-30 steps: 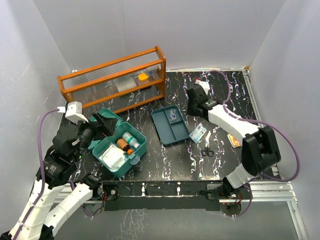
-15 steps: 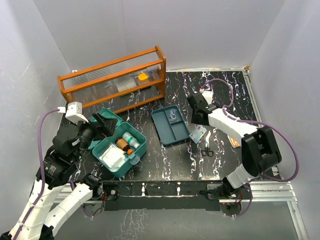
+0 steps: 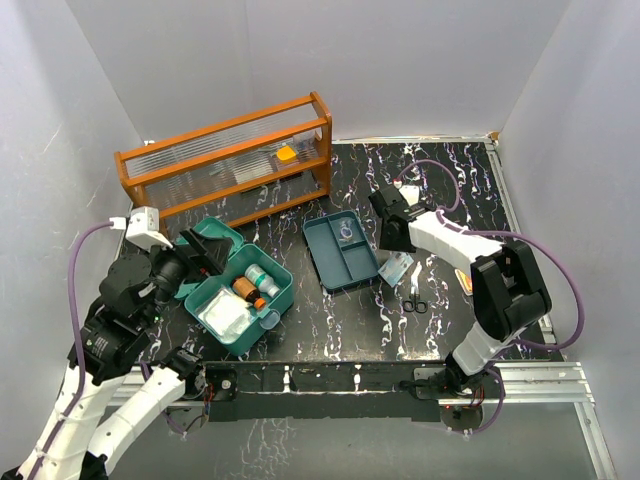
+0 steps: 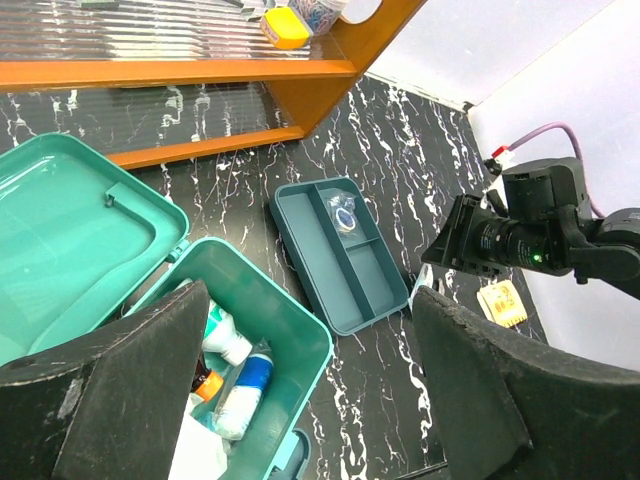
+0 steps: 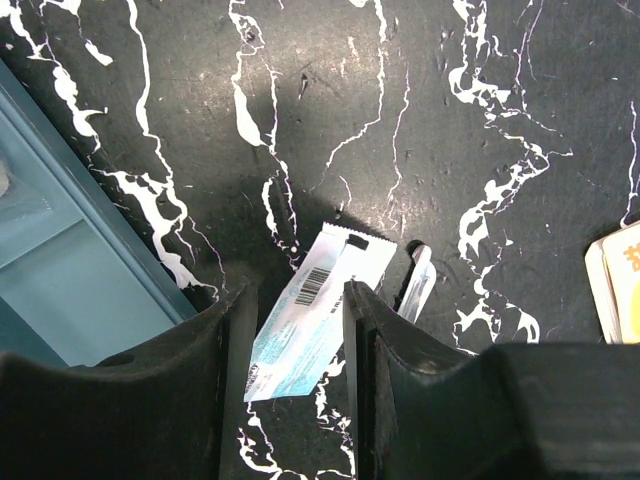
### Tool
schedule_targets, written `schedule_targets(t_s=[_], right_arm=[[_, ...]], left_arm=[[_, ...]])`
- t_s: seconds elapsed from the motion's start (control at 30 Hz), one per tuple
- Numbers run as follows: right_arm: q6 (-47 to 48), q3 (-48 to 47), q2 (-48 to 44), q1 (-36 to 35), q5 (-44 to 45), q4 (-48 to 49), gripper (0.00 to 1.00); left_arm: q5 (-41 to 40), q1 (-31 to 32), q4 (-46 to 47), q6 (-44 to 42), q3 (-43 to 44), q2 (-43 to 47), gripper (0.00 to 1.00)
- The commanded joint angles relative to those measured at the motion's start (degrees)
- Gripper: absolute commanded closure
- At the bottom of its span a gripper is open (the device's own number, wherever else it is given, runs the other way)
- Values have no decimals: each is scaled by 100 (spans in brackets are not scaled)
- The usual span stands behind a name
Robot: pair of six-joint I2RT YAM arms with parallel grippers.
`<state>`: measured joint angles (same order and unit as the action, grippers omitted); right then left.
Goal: Organize the medicine kit
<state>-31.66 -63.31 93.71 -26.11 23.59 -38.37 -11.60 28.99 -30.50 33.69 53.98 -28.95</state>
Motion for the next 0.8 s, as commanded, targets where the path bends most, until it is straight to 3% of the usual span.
schedule_targets(t_s=[0.0, 0.53, 0.6, 0.77], right_arm=[[-44, -277, 96, -22, -10, 109, 62], [-154, -198, 523, -85, 232, 66, 63], [-173, -176, 525, -87, 182, 81, 68], [-209, -165, 421, -90, 164, 102, 96]], left_arm=[[-36, -1, -34, 18, 139, 100, 18], [-124, -1, -220, -24, 175, 186, 18], [-145, -1, -210, -35, 162, 183, 18], [-152, -1, -158, -60, 178, 128, 18]])
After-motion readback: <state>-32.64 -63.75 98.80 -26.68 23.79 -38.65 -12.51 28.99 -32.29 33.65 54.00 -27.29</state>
